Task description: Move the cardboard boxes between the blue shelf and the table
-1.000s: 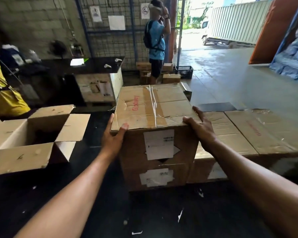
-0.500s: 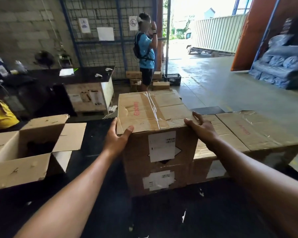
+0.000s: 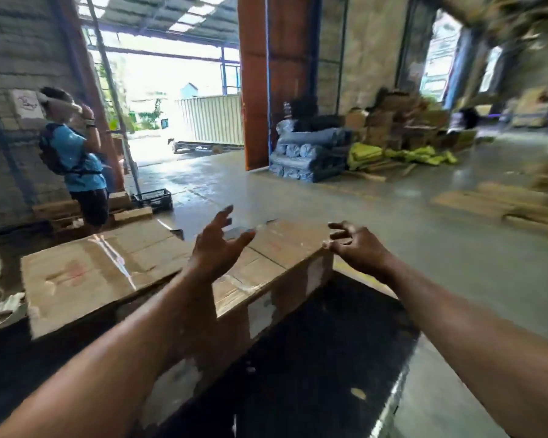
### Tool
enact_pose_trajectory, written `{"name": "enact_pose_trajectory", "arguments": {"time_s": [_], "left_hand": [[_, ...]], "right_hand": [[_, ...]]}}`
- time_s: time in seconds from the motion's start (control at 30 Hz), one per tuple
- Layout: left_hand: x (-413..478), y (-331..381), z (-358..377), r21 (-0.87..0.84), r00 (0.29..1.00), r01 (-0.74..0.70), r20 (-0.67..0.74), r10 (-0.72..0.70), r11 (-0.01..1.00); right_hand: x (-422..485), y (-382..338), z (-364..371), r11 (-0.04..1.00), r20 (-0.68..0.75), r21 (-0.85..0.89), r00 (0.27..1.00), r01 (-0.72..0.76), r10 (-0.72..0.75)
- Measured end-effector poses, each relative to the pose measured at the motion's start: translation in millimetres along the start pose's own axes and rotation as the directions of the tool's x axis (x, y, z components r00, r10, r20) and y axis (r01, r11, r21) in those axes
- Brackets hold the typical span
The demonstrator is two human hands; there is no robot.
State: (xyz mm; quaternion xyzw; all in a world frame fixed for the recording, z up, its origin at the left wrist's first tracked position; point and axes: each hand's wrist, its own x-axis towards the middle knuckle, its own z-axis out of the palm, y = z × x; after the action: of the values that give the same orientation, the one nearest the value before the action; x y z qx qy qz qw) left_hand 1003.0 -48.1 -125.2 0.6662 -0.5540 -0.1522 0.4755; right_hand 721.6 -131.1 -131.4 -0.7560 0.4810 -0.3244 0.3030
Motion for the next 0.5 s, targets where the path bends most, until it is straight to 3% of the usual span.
{"name": "enact_pose_trajectory", "arguments": {"time_s": [0.07,0.13,0.27,0.33,0.43,0.5], "left_hand": [[-5.3,39.7,65.6,-0.093,0.983,-0.054,0.169,0.069,0.994],[-24.5,83.8,133.2,-0.199,0.922,-0.1,0.349,0.166,0.975],[-105.3,183.4,252.4,-0.338,0.705,-0.129,0.63,0.326,0.932],[-169.0,236.4,301.0,-0.409,0.56,-0.146,0.716,0.416,0.901],[-274.6,310.0,353.2,-0.521,0.326,-0.181,0.768,0.551,0.834],[-340.6,351.7,375.7,-0.594,0.224,-0.198,0.747,0.626,0.779]], "right_hand": [[-45.3,29.4,-59.0,0.996,-0.113,-0.028,0.99,-0.087,0.084],[-100.9,60.3,-115.0,0.979,-0.242,-0.052,0.954,-0.196,0.178],[-248.5,105.1,-211.5,0.917,-0.474,-0.077,0.824,-0.391,0.311],[-344.0,110.1,-251.0,0.867,-0.595,-0.059,0.715,-0.495,0.367],[-487.3,105.0,-293.3,0.764,-0.759,0.003,0.496,-0.645,0.422],[-565.5,89.8,-312.6,0.719,-0.857,0.037,0.348,-0.694,0.38]]}}
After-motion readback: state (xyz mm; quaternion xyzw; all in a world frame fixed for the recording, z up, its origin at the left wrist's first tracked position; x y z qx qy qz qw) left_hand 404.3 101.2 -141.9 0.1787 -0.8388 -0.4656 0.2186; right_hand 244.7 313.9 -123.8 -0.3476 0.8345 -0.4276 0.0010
